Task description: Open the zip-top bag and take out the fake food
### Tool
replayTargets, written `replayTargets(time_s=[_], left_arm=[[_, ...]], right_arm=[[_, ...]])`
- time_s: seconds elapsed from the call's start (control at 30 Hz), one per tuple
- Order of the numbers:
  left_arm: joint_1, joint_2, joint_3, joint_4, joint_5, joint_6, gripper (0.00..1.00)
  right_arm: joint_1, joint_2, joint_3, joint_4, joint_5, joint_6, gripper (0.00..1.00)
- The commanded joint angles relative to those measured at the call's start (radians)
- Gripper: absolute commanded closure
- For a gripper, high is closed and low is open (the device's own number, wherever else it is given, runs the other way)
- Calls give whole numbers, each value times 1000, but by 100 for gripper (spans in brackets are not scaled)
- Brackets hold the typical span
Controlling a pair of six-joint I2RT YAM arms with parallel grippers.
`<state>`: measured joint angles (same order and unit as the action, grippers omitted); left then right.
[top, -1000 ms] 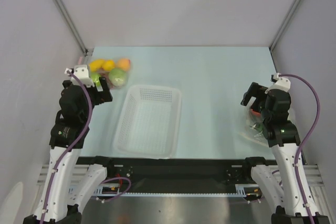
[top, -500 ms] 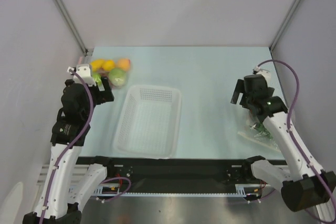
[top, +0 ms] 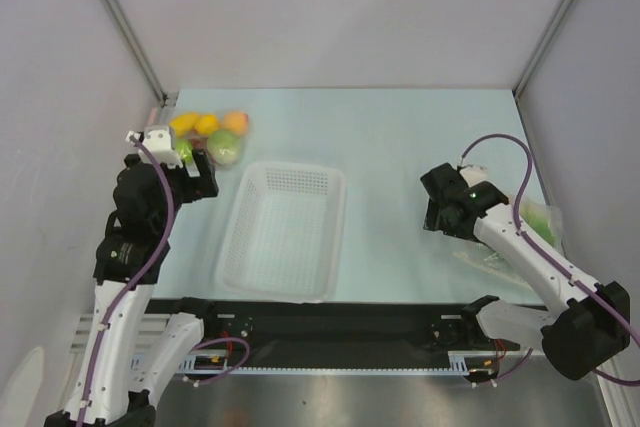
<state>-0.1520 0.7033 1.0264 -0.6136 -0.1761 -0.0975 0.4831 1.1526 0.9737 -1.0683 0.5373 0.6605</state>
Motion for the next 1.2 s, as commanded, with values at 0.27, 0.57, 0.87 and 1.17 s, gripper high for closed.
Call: replayTargets(time_s=[0.27, 0.57, 0.87, 1.17], left_arm=[[6, -33, -14, 14, 56, -31, 0], [6, -57, -37, 11, 58, -44, 0], [6, -8, -42, 46, 122, -71, 0], [5, -41, -106, 107, 231, -77, 0]], right_arm=[[-34, 33, -66, 1, 39, 68, 0], [-96, 108, -84, 66, 15, 28, 5], [-156, 211, -99, 162, -74, -70, 48], [-43, 283, -32, 169, -91, -91, 100]])
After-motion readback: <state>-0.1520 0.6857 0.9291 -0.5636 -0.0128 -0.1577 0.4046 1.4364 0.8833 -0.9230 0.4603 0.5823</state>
